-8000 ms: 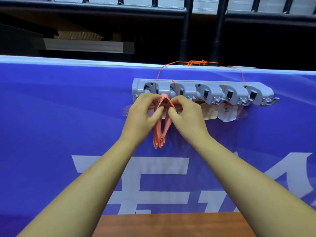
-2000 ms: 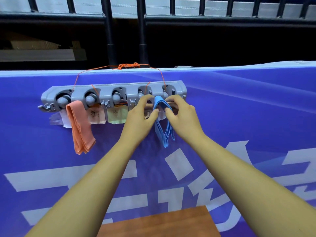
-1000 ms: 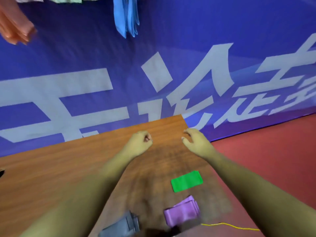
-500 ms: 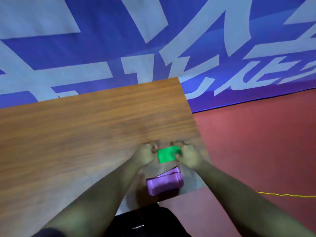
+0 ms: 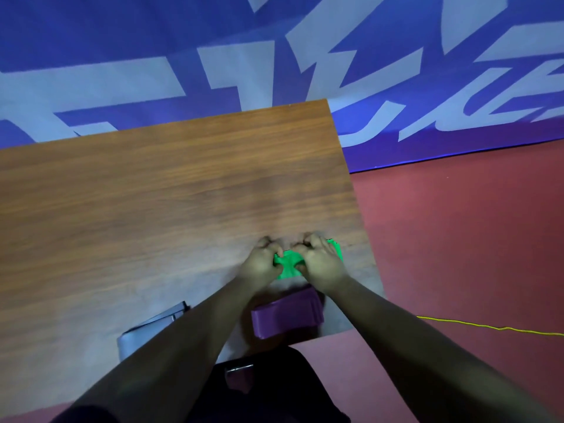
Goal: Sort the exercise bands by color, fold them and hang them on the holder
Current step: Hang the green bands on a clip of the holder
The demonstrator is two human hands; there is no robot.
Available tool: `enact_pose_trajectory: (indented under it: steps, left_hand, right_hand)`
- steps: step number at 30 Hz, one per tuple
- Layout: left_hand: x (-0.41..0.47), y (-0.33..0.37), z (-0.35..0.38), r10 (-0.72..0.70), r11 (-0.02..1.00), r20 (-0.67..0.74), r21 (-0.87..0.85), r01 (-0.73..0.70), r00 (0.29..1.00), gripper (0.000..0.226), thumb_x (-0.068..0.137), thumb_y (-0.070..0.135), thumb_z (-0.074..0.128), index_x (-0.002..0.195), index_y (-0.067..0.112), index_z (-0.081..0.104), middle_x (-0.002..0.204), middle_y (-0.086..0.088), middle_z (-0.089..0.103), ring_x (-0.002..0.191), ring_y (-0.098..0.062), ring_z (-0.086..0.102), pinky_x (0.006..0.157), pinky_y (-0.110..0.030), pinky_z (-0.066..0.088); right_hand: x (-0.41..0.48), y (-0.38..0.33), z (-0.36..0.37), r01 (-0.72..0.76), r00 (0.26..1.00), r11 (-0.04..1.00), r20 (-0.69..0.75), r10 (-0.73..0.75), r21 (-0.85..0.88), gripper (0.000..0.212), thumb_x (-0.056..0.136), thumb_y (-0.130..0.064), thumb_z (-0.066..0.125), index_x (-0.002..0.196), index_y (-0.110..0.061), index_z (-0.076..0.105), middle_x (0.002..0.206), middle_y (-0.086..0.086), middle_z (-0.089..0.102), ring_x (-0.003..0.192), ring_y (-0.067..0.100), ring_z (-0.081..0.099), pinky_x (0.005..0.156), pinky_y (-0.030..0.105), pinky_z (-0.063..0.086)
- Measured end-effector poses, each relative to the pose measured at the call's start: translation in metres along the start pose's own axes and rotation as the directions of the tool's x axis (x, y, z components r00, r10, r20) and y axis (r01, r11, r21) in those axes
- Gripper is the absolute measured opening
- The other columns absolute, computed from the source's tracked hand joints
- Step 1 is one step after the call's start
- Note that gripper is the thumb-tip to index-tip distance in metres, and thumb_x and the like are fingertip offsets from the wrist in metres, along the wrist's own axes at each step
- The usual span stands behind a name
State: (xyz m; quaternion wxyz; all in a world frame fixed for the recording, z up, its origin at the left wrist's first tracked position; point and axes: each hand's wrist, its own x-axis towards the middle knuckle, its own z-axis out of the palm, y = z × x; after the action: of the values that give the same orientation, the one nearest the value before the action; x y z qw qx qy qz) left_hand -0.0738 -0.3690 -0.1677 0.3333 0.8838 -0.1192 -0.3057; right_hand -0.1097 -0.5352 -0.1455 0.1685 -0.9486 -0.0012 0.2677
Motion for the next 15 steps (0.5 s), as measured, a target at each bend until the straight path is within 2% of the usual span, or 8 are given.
enact_pose_trajectory:
  steps: [4,7,12,15]
  left_hand:
    - [0.0,-0.008,0.001,0.042,0.999,-0.01,-0.015,-0.042,0.999,0.036,0.071,-0.001,0.069,0.103,0.01,0.057,0.107,-0.007,0.049,0.088,-0.018,0.05,0.085,-0.031,0.046]
    - [0.0,-0.013,0.003,0.064,0.998,-0.022,-0.016,-0.064,0.998,0.033,0.071,0.0,0.071,0.099,0.011,0.057,0.105,-0.002,0.045,0.085,-0.016,0.05,0.081,-0.025,0.043]
    - [0.008,-0.014,0.001,0.087,0.996,0.001,0.014,-0.087,0.996,0.024,0.073,0.0,0.072,0.092,0.009,0.06,0.102,-0.001,0.041,0.087,-0.019,0.051,0.084,-0.023,0.04]
    - [0.009,-0.014,-0.004,0.131,0.991,0.012,-0.018,-0.13,0.991,0.02,0.072,-0.001,0.076,0.085,0.007,0.063,0.101,-0.001,0.044,0.084,-0.012,0.046,0.081,-0.014,0.04]
  right_hand:
    - [-0.002,0.0,0.01,0.0,0.997,1.0,-0.078,-0.002,-0.03,0.054,0.076,-0.023,0.068,0.129,-0.025,0.059,0.124,0.009,0.052,0.119,0.032,0.048,0.098,0.041,0.039]
    - [-0.002,-0.001,0.014,0.005,0.991,0.999,-0.134,-0.012,-0.052,0.055,0.07,-0.022,0.07,0.124,-0.027,0.061,0.115,0.008,0.054,0.109,0.032,0.052,0.09,0.042,0.043]
    - [-0.003,0.002,0.017,0.069,0.984,0.997,-0.161,-0.073,-0.03,0.055,0.066,-0.022,0.065,0.121,-0.028,0.062,0.115,0.007,0.053,0.107,0.032,0.051,0.09,0.043,0.042]
    - [-0.004,0.001,0.013,0.151,0.964,0.989,-0.222,-0.149,-0.009,0.041,0.069,-0.033,0.059,0.108,-0.024,0.066,0.114,0.002,0.057,0.105,0.028,0.053,0.088,0.041,0.038]
